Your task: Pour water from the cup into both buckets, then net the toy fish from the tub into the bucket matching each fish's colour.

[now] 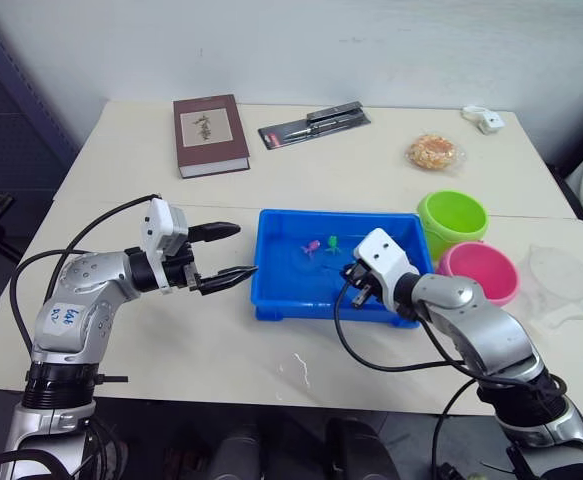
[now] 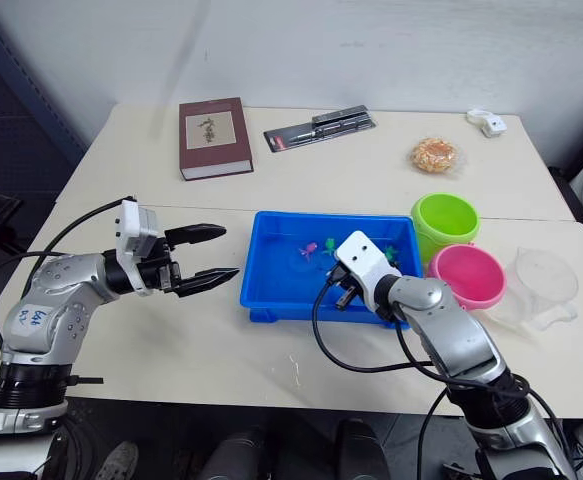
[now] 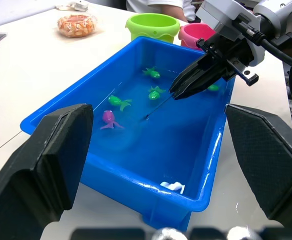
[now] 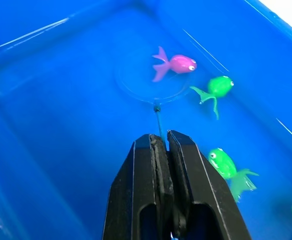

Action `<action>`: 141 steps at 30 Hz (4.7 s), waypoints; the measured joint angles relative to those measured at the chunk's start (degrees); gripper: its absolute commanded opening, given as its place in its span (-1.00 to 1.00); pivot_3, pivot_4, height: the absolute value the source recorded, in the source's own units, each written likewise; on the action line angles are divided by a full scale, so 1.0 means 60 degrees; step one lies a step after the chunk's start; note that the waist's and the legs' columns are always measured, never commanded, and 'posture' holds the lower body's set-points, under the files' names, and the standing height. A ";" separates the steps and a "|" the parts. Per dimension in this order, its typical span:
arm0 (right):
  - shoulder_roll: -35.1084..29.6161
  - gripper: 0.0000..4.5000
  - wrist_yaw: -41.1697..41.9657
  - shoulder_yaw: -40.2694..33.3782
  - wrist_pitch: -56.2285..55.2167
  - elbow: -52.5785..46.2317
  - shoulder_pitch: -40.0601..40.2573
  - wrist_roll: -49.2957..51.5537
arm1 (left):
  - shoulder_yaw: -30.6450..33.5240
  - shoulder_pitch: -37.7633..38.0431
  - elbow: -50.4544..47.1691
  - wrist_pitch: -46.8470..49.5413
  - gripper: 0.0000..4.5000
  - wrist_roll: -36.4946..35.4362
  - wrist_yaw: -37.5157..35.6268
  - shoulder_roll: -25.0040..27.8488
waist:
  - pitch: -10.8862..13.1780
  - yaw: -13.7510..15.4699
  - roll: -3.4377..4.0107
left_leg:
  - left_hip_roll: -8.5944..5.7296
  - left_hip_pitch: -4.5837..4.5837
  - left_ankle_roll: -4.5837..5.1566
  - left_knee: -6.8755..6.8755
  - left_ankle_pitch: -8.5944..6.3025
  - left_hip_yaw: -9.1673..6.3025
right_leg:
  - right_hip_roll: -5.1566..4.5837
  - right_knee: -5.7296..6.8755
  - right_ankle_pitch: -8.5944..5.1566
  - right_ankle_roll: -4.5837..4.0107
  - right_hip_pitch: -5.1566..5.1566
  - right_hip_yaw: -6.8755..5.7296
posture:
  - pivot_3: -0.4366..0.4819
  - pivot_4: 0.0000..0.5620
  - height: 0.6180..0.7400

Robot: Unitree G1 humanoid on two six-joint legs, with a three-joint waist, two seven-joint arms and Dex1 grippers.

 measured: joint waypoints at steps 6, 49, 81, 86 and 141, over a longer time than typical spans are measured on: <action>0.0012 -1.00 0.0023 -0.0100 -0.0041 -0.0038 0.0000 0.0001 | -0.0002 -0.0010 0.0155 -0.0010 0.99 0.0001 -0.0010 -0.0001 | 0.0000 -0.0001 0.0000 | 0.0000 0.0000 0.0000 0.0000 0.0000 0.0000 | 0.0000 0.0001 0.0000 0.0000 -0.0001 0.0000 | -0.05 -0.47 0.97; 0.0143 -1.00 0.2531 -1.0907 -0.5103 -0.3508 0.9254 0.3054 | -0.1881 -0.2649 0.1710 -0.0061 0.99 -0.0286 -0.1679 -0.1669 | -0.0008 0.0279 -0.0007 | -0.0020 0.0021 0.0022 -0.0004 0.0009 0.0026 | 0.0004 0.0007 0.0003 0.0006 0.0020 0.0034 | -0.05 -0.47 0.97; -0.1878 -1.00 -0.1299 -0.9896 -1.3837 0.0548 0.9924 -0.7118 | -0.2020 -0.2678 0.2301 -0.0555 0.99 0.0095 -0.1660 -0.2350 | -0.0012 0.0236 0.0000 | -0.0008 0.0045 0.0021 -0.0012 0.0012 0.0088 | 0.0021 0.0016 0.0005 0.0010 0.0001 0.0109 | -0.05 -0.47 0.97; -0.2154 -1.00 -0.1617 -0.9947 -1.3915 0.0825 0.9523 -0.6695 | -0.2008 -0.2707 0.2351 -0.0566 0.99 0.0096 -0.1643 -0.2371 | -0.0012 0.0229 0.0001 | -0.0003 0.0046 0.0019 -0.0012 0.0013 0.0089 | 0.0024 0.0020 0.0005 0.0010 0.0001 0.0109 | -0.05 -0.47 0.97; -0.7091 -1.00 0.8530 -0.0041 -1.0262 0.1737 -0.1512 -0.3539 | -0.2260 -0.2935 0.2865 -0.1056 0.99 0.1329 -0.1750 -0.1749 | -0.0007 0.0108 -0.0002 | -0.0021 -0.0032 0.0042 0.0096 0.0003 0.0018 | -0.0013 0.0019 0.0020 0.0036 0.0004 0.0020 | -0.05 -0.47 0.97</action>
